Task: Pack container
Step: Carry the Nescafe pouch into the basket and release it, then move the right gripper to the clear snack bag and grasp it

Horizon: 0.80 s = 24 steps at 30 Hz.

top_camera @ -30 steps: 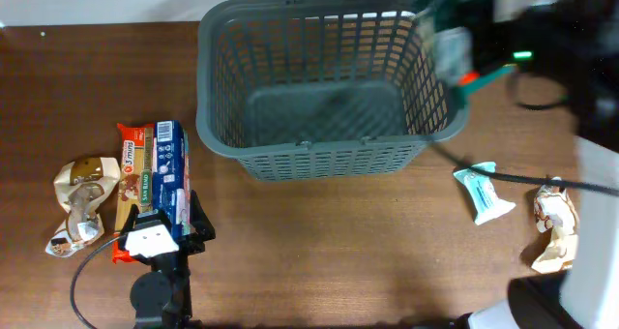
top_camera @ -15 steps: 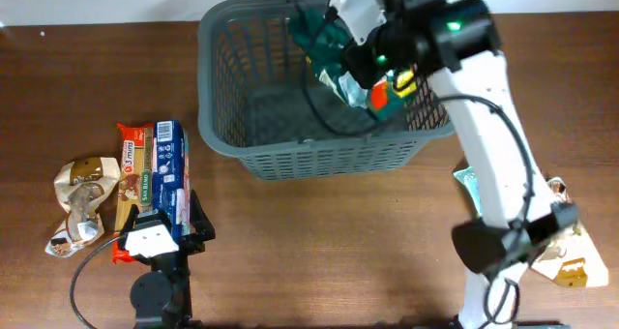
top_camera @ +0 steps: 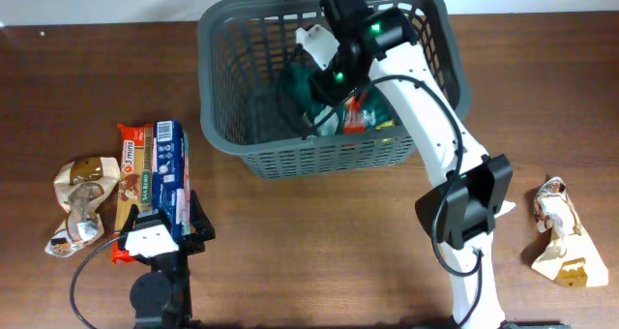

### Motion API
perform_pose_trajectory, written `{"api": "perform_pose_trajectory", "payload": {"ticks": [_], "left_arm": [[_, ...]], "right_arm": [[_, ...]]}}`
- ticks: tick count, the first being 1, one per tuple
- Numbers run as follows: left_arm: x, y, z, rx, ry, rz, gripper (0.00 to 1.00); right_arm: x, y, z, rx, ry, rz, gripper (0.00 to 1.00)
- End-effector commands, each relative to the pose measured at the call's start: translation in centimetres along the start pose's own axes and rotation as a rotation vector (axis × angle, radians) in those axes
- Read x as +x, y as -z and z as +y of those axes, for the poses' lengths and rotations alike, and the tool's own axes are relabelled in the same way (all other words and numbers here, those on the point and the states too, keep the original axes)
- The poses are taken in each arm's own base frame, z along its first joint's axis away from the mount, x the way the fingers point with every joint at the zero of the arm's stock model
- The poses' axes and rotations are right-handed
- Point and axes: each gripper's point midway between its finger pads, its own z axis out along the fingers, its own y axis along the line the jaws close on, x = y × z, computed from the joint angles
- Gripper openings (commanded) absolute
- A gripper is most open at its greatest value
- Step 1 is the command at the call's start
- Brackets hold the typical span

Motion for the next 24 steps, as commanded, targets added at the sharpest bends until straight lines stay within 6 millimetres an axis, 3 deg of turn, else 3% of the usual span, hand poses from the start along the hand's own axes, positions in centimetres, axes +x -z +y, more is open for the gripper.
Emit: {"api": "perform_pose_trajectory", "payload": {"ticks": [1,8,9,11,14,16,17,18,20,24], "left_arm": [[0.1,0.0,0.1,-0.006,0.002,-0.002,0.99],[0.1,0.0,0.1,-0.006,0.002,-0.002,0.99],[0.1,0.0,0.1,-0.006,0.002,-0.002,0.99],[0.1,0.0,0.1,-0.006,0.002,-0.002,0.99],[0.1,0.0,0.1,-0.006,0.002,-0.002,0.99],[0.1,0.0,0.1,-0.006,0.002,-0.002,0.99],[0.1,0.0,0.1,-0.006,0.002,-0.002,0.99],[0.1,0.0,0.1,-0.006,0.002,-0.002,0.99],[0.1,0.0,0.1,-0.006,0.002,-0.002,0.99],[0.1,0.0,0.1,-0.006,0.002,-0.002,0.99]], "right_arm": [[-1.3,7.1,-1.5,0.142,-0.046,-0.118,0.64],[1.0,18.9,-6.5,0.347,-0.186,-0.28,0.74],[2.3,21.7,-8.3,0.394,-0.233,-0.316,0.75],[4.6,24.8,-10.7,0.457,-0.301,-0.346,0.75],[9.1,28.0,-14.2,0.544,-0.435,-0.366,0.76],[12.7,28.9,-16.4,0.598,-0.532,-0.369,0.79],[16.5,29.1,-18.3,0.651,-0.608,-0.361,0.82],[19.7,28.6,-19.5,0.692,-0.668,-0.353,0.83],[23.6,27.3,-20.7,0.733,-0.733,-0.342,0.85],[29.9,23.1,-21.6,0.761,-0.831,-0.29,0.85]]}}
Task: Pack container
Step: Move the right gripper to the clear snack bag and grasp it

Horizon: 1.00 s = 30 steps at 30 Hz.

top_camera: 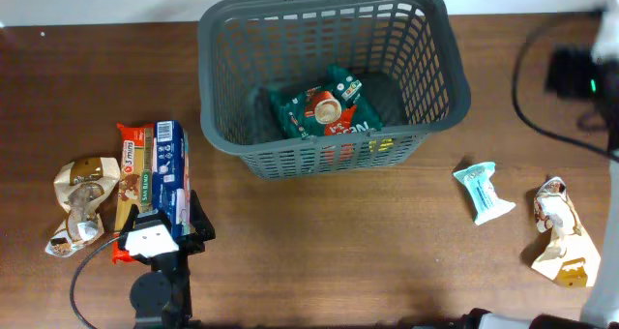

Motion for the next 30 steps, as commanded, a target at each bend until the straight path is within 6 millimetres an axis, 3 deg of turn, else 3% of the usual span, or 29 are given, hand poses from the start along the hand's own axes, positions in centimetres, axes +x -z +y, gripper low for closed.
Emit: {"api": "perform_pose_trajectory", "payload": {"ticks": [1,7,10,12,18,23,30], "left_arm": [[0.1,0.0,0.1,-0.006,0.002,-0.002,0.99],[0.1,0.0,0.1,-0.006,0.002,-0.002,0.99],[0.1,0.0,0.1,-0.006,0.002,-0.002,0.99],[0.1,0.0,0.1,-0.006,0.002,-0.002,0.99],[0.1,0.0,0.1,-0.006,0.002,-0.002,0.99],[0.1,0.0,0.1,-0.006,0.002,-0.002,0.99],[0.1,0.0,0.1,-0.006,0.002,-0.002,0.99]], "right_arm": [[7.0,-2.9,-2.1,0.051,-0.067,0.11,0.85],[18.2,-6.0,-3.6,0.082,-0.059,0.386,0.71],[23.0,-5.4,-6.0,0.203,-0.065,0.539,0.73],[24.6,-4.8,-7.0,0.245,-0.077,0.59,0.76],[27.5,-3.0,-8.4,0.259,-0.155,0.687,0.81],[29.7,-3.4,-7.8,0.251,-0.175,0.713,0.82],[30.7,-3.1,-8.6,0.303,-0.16,0.739,0.85]]}}
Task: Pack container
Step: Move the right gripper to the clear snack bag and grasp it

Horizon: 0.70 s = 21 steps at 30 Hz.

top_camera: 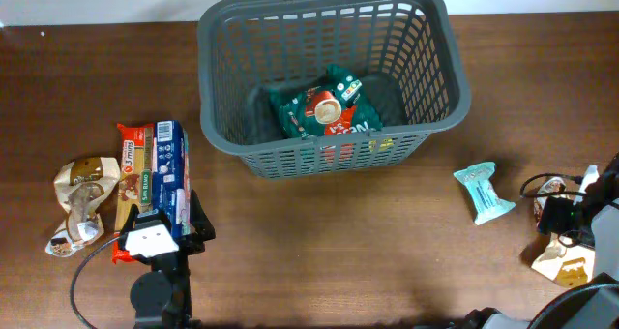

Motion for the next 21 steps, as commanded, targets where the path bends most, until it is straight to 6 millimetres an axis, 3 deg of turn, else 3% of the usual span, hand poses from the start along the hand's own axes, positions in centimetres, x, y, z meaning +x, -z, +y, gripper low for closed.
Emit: {"api": "perform_pose_trajectory", "payload": {"ticks": [1,11,13,15,17,18,19,21], "left_arm": [[0.1,0.0,0.1,-0.006,0.002,-0.002,0.99],[0.1,0.0,0.1,-0.006,0.002,-0.002,0.99],[0.1,0.0,0.1,-0.006,0.002,-0.002,0.99],[0.1,0.0,0.1,-0.006,0.002,-0.002,0.99],[0.1,0.0,0.1,-0.006,0.002,-0.002,0.99],[0.1,0.0,0.1,-0.006,0.002,-0.002,0.99],[0.1,0.0,0.1,-0.006,0.002,-0.002,0.99],[0.1,0.0,0.1,-0.006,0.002,-0.002,0.99]], "right_arm": [[0.5,-0.3,-1.2,0.066,-0.011,0.023,0.85],[1.5,-5.1,0.4,0.028,-0.031,0.144,0.84],[1.5,-5.8,0.6,0.024,-0.027,0.16,0.79],[1.6,-6.2,0.7,0.022,-0.034,0.168,0.64],[1.6,-6.4,0.7,0.023,-0.048,0.17,0.42],[1.4,-6.4,0.7,0.024,-0.053,0.164,0.19],[1.3,-6.5,0.7,0.026,-0.066,0.158,0.1],[1.0,-6.5,0.8,0.023,-0.103,0.147,0.04]]}}
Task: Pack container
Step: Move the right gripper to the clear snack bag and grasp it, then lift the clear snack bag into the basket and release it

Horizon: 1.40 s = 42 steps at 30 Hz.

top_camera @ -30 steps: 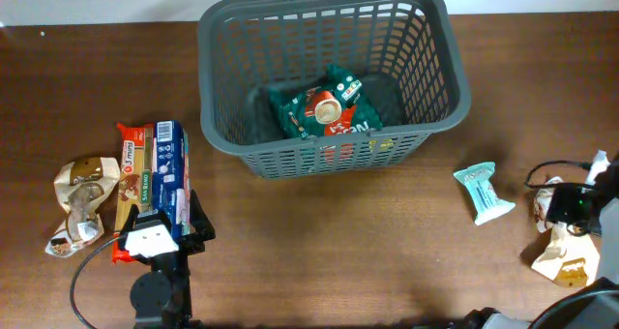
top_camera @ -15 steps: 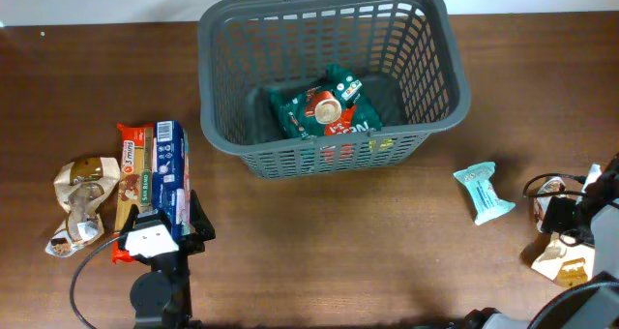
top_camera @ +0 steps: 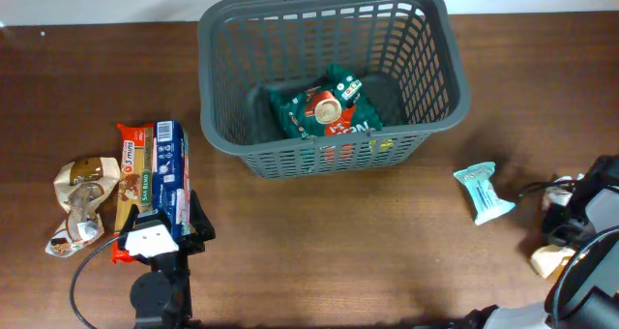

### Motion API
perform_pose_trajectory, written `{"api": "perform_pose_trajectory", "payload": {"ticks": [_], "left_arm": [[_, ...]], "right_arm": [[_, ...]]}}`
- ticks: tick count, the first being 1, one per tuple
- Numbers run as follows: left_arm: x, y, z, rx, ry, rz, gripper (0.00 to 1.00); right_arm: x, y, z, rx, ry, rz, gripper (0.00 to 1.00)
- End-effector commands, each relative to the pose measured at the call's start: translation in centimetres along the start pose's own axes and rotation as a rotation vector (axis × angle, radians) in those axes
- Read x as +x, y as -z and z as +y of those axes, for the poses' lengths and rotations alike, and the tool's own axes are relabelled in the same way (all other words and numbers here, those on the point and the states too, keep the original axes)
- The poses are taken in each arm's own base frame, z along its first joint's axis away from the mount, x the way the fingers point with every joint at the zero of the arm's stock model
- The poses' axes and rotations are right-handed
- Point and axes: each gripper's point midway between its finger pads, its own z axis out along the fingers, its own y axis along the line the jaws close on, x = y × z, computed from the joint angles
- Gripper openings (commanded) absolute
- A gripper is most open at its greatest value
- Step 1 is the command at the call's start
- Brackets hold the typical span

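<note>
The grey basket (top_camera: 334, 77) stands at the back middle with a green packet (top_camera: 327, 111) lying inside it. On the right lies a light-blue packet (top_camera: 483, 192). At the right edge, my right gripper (top_camera: 563, 230) hangs over a brown-and-white packet (top_camera: 545, 261), most of which is hidden; its fingers cannot be made out. My left gripper (top_camera: 157, 234) rests at the front left, open, over the near end of an orange-and-blue pasta packet (top_camera: 152, 174). A crumpled brown-and-white packet (top_camera: 82, 201) lies at the far left.
The basket's walls are tall and slatted. Cables trail from the right arm (top_camera: 592, 213) toward the light-blue packet. The left arm's base (top_camera: 155, 295) sits at the front edge of the brown table (top_camera: 319, 242).
The right arm has shifted a little to the right and now covers more of the brown-and-white packet at the right edge. Nothing else has moved.
First the right arm reached into the basket over the green packet. Then it was out at the far right edge, with the green packet lying in the basket. After that it was low beside the right brown-and-white packet, and it now hangs over it. The left arm stayed still.
</note>
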Motion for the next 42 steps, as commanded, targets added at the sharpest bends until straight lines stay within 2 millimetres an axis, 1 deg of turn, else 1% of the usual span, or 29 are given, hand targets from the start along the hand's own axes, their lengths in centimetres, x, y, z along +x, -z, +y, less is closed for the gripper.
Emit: {"api": "perform_pose_trajectory", "payload": {"ticks": [1,3,5,6,7,8,9,11,12,15,17,18,20,21,23,25,27,29,30,31,32,33,35,37,39,41,42], "left_arm": [[0.1,0.0,0.1,-0.006,0.002,-0.002,0.99],[0.1,0.0,0.1,-0.006,0.002,-0.002,0.99],[0.1,0.0,0.1,-0.006,0.002,-0.002,0.99],[0.1,0.0,0.1,-0.006,0.002,-0.002,0.99],[0.1,0.0,0.1,-0.006,0.002,-0.002,0.99],[0.1,0.0,0.1,-0.006,0.002,-0.002,0.99],[0.1,0.0,0.1,-0.006,0.002,-0.002,0.99],[0.1,0.0,0.1,-0.006,0.002,-0.002,0.99],[0.1,0.0,0.1,-0.006,0.002,-0.002,0.99],[0.1,0.0,0.1,-0.006,0.002,-0.002,0.99],[0.1,0.0,0.1,-0.006,0.002,-0.002,0.99],[0.1,0.0,0.1,-0.006,0.002,-0.002,0.99],[0.1,0.0,0.1,-0.006,0.002,-0.002,0.99],[0.1,0.0,0.1,-0.006,0.002,-0.002,0.99],[0.1,0.0,0.1,-0.006,0.002,-0.002,0.99],[0.1,0.0,0.1,-0.006,0.002,-0.002,0.99],[0.1,0.0,0.1,-0.006,0.002,-0.002,0.99],[0.1,0.0,0.1,-0.006,0.002,-0.002,0.99],[0.1,0.0,0.1,-0.006,0.002,-0.002,0.99],[0.1,0.0,0.1,-0.006,0.002,-0.002,0.99],[0.1,0.0,0.1,-0.006,0.002,-0.002,0.99],[0.1,0.0,0.1,-0.006,0.002,-0.002,0.99],[0.1,0.0,0.1,-0.006,0.002,-0.002,0.99],[0.1,0.0,0.1,-0.006,0.002,-0.002,0.99],[0.1,0.0,0.1,-0.006,0.002,-0.002,0.99],[0.1,0.0,0.1,-0.006,0.002,-0.002,0.99],[0.1,0.0,0.1,-0.006,0.002,-0.002,0.99]], "right_arm": [[0.1,-0.9,1.3,-0.062,-0.07,0.012,0.04],[-0.3,-0.7,2.5,-0.138,-0.095,-0.006,0.04],[-1.8,0.1,4.5,-0.27,-0.116,-0.054,0.04],[-4.0,1.7,6.1,-0.4,-0.154,-0.121,0.03],[-5.6,3.3,6.9,-0.489,-0.176,-0.168,0.04],[-7.2,4.8,7.3,-0.552,-0.193,-0.209,0.04],[-8.6,6.6,7.5,-0.609,-0.214,-0.246,0.04],[-11.4,11.0,7.6,-0.712,-0.237,-0.324,0.04],[-12.6,13.5,7.6,-0.749,-0.216,-0.369,0.04],[-15.1,20.0,7.4,-0.768,-0.151,-0.473,0.04],[-16.3,25.2,7.7,-0.77,-0.071,-0.562,0.04],[-16.6,27.1,8.0,-0.772,-0.05,-0.594,0.03],[-16.9,32.2,9.1,-0.778,0.053,-0.691,0.03],[-16.7,34.8,10.0,-0.783,0.113,-0.738,0.04],[-15.7,39.9,12.2,-0.794,0.253,-0.84,0.04],[-14.0,44.7,14.9,-0.799,0.389,-0.943,0.04],[-12.3,48.0,17.3,-0.796,0.502,-1.026,0.03],[-10.4,50.6,20.0,-0.782,0.623,-1.1,0.04],[-9.1,51.6,21.8,-0.774,0.695,-1.132,0.03],[-8.4,51.9,23.0,-0.767,0.74,-1.144,0.04],[-7.3,52.1,24.7,-0.757,0.81,-1.154,0.04],[-6.6,51.9,26.0,-0.747,0.857,-1.152,0.04],[-5.5,51.0,29.2,-0.726,0.957,-1.13,0.03],[-5.4,49.0,31.8,-0.684,1.005,-1.081,0.04],[-6.1,46.6,33.6,-0.626,1.018,-1.018,0.04],[-7.1,43.3,35.3,-0.564,1.028,-0.937,0.04],[-7.4,42.0,35.9,-0.546,1.034,-0.905,0.04]]}}
